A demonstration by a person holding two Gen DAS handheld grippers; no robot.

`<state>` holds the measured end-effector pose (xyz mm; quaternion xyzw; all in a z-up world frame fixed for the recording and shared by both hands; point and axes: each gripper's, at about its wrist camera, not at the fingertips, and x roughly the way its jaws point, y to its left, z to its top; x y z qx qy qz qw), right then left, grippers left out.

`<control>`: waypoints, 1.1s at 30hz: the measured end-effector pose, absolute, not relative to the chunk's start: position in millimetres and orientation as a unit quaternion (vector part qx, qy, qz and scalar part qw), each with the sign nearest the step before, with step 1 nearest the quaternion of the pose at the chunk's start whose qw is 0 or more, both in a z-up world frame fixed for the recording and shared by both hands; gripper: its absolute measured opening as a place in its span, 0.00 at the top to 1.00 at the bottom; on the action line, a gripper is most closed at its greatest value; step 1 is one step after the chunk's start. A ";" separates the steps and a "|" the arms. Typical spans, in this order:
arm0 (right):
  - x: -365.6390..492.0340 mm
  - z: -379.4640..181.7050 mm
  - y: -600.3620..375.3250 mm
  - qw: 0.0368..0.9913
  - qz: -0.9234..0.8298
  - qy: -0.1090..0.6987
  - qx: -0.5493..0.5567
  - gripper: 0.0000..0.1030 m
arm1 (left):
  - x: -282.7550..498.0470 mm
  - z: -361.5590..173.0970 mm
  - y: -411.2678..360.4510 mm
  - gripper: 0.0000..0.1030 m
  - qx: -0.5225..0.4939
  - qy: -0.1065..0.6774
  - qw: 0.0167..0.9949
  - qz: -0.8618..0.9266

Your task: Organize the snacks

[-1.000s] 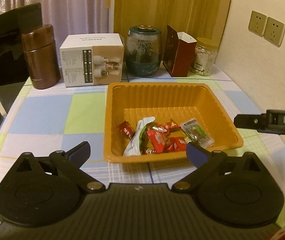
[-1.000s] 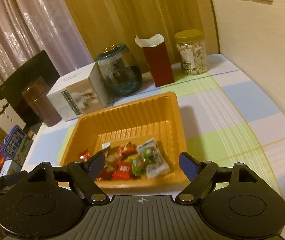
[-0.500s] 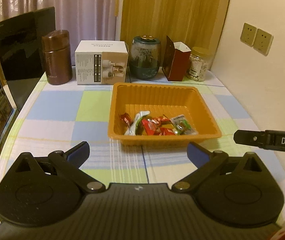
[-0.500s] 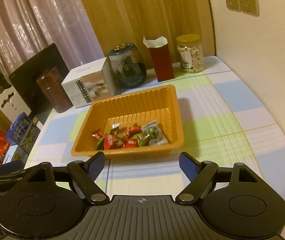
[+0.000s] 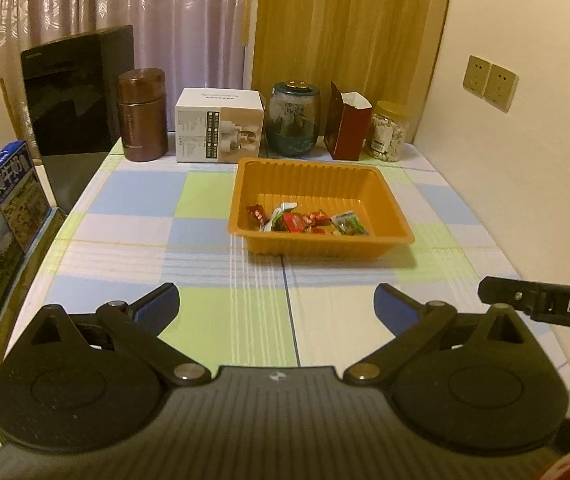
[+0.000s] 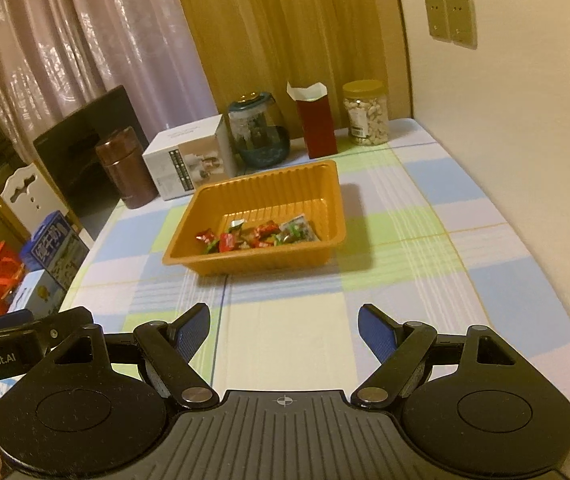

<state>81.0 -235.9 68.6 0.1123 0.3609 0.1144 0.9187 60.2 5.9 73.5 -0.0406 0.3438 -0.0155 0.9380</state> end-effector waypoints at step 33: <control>-85.0 102.1 -234.4 0.932 0.121 0.330 0.089 0.21 | -92.0 90.7 -4.8 0.00 -0.018 0.338 0.941 -0.001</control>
